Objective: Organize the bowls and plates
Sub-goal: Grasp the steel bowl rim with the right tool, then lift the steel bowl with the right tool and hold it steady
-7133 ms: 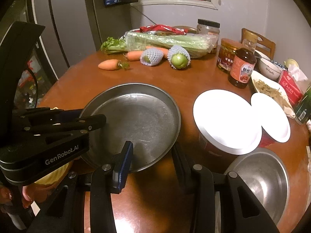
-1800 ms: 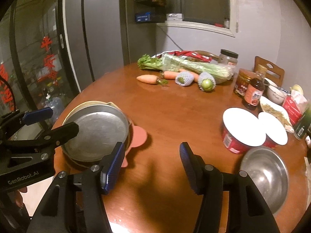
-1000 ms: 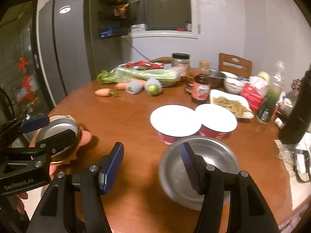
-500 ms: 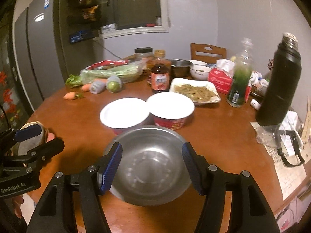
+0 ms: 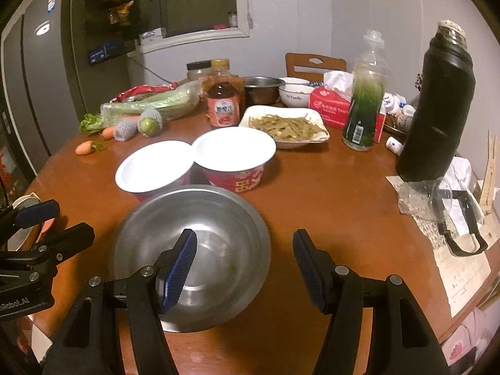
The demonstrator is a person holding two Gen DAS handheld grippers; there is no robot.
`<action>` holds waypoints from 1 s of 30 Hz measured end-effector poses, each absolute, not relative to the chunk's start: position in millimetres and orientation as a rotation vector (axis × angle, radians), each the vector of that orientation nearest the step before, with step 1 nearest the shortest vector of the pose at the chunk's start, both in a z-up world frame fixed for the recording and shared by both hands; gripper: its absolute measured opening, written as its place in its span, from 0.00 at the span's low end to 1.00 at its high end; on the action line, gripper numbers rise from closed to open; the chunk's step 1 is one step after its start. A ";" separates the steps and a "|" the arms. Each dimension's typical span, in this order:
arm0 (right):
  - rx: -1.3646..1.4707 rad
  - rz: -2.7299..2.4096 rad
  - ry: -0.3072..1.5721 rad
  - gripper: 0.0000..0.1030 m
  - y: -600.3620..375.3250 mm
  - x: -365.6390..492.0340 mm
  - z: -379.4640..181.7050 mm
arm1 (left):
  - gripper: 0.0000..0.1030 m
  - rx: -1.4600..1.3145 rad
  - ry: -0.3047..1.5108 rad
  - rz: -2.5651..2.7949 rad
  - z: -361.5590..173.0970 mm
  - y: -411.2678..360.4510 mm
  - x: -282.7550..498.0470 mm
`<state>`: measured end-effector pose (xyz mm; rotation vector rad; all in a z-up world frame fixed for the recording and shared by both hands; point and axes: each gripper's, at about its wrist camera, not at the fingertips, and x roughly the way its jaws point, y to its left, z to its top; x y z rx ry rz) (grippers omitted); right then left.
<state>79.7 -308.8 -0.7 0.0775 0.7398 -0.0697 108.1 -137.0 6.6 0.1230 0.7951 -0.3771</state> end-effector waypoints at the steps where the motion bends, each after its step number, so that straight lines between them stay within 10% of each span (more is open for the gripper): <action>1: 0.079 -0.069 0.743 0.64 -310.2 80.4 -1.5 | 0.75 0.123 0.798 -0.379 5.6 -138.3 109.0; 22: 0.122 -0.027 0.796 0.59 -323.0 95.3 -27.5 | 0.75 0.099 0.890 -0.404 -25.1 -157.4 129.7; 30: 0.103 0.007 0.802 0.38 -318.5 99.6 -32.8 | 0.45 0.077 0.939 -0.445 -35.0 -165.2 138.5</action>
